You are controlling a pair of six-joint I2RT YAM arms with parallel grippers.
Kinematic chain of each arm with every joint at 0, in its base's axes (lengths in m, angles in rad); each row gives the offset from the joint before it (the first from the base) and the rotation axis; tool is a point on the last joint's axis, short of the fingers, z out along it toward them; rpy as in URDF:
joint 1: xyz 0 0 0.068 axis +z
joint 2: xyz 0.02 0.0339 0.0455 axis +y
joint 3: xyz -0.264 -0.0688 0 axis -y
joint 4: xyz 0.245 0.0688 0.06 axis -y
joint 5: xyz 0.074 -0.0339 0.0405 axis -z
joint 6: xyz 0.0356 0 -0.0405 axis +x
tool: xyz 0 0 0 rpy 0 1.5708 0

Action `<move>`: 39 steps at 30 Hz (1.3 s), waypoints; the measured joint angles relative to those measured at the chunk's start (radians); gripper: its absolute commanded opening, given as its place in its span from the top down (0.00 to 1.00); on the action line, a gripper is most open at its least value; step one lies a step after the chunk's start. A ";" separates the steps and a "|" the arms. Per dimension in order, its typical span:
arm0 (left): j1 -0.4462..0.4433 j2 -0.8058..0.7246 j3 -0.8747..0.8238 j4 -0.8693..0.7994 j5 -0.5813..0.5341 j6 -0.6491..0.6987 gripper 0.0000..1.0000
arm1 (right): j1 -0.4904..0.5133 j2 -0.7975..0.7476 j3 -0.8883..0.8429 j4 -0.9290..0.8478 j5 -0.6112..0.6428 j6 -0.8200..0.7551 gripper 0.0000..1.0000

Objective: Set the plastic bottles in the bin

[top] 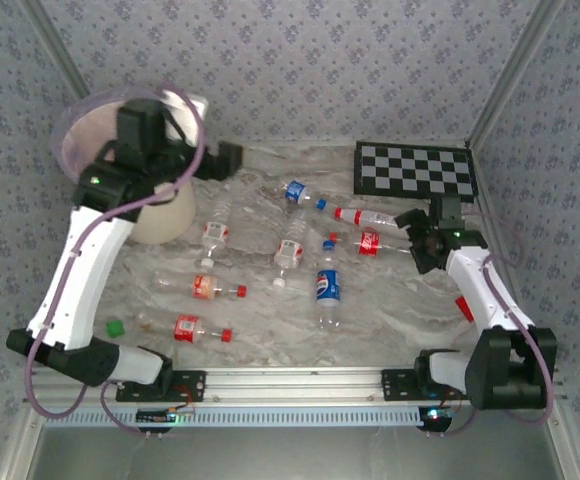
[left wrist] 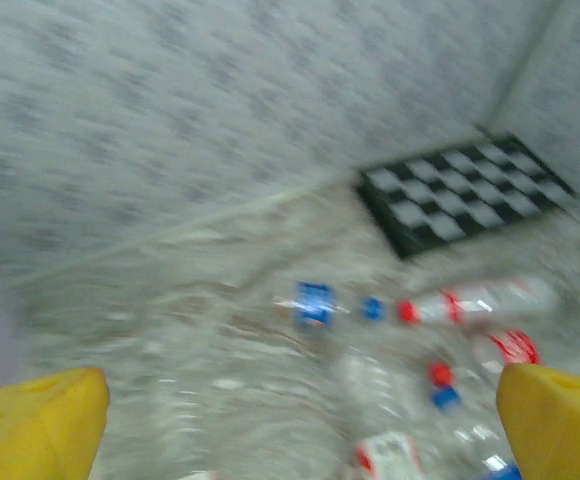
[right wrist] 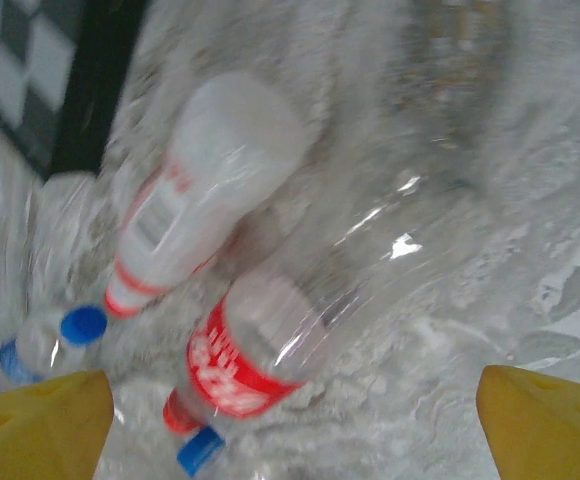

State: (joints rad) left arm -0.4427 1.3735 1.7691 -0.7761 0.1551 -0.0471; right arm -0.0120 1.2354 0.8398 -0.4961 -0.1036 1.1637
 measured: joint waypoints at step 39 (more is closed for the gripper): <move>-0.365 0.173 -0.433 0.362 0.136 -0.033 0.01 | -0.150 -0.008 0.036 0.127 -0.136 -0.173 0.56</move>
State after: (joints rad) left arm -0.8074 1.5463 1.3365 -0.4141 0.2909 -0.0803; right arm -0.1623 1.2270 0.8761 -0.3691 -0.2394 0.9905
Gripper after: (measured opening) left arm 0.989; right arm 0.539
